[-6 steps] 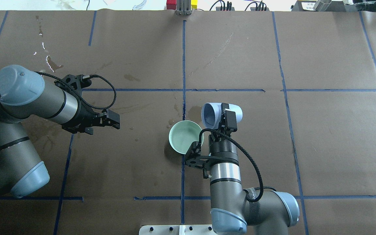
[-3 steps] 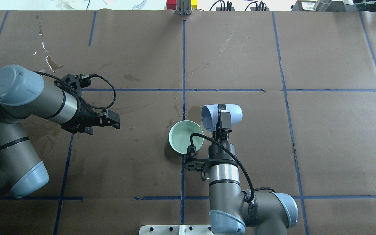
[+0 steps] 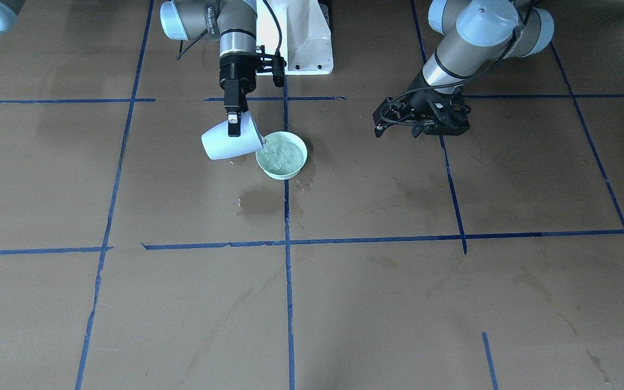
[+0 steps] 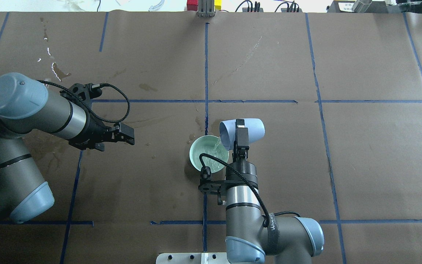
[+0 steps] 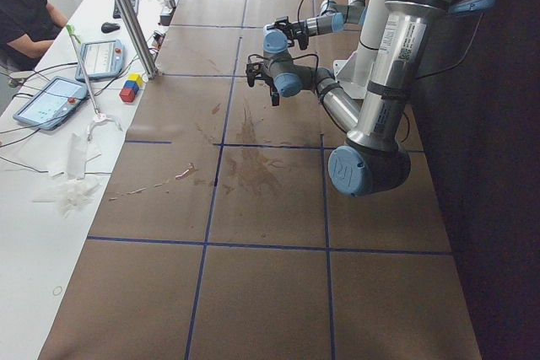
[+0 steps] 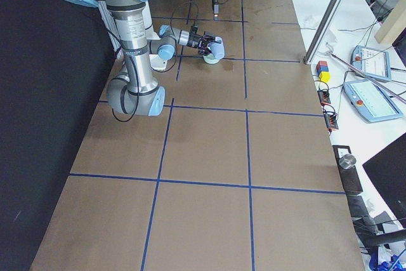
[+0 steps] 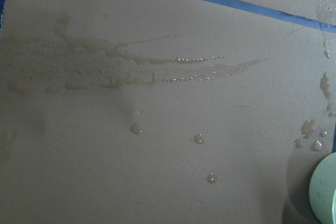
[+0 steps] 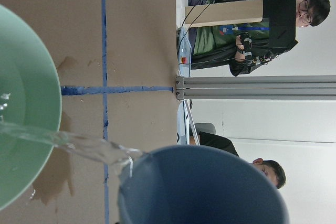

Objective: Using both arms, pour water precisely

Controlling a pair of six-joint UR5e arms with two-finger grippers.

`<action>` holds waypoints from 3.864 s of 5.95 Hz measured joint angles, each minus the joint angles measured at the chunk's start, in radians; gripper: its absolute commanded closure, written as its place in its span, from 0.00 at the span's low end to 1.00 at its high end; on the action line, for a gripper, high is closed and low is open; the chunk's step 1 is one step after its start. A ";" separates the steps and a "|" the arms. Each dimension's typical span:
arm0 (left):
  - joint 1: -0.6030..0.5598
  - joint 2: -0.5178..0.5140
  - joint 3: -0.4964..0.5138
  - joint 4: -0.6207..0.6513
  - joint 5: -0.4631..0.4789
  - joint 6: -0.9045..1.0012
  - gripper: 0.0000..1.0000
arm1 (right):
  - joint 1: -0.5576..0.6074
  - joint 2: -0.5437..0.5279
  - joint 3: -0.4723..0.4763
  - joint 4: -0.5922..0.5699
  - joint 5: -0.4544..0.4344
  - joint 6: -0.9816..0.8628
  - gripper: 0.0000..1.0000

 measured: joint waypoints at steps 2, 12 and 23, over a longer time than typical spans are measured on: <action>0.000 0.000 -0.009 0.002 0.000 0.000 0.00 | 0.002 0.007 -0.010 0.001 -0.001 -0.068 0.98; 0.001 0.001 -0.020 0.003 0.001 -0.005 0.00 | 0.015 -0.032 0.014 0.119 0.001 -0.059 0.99; 0.005 0.002 -0.028 0.003 0.012 -0.011 0.00 | 0.108 -0.712 0.299 0.544 0.238 1.239 1.00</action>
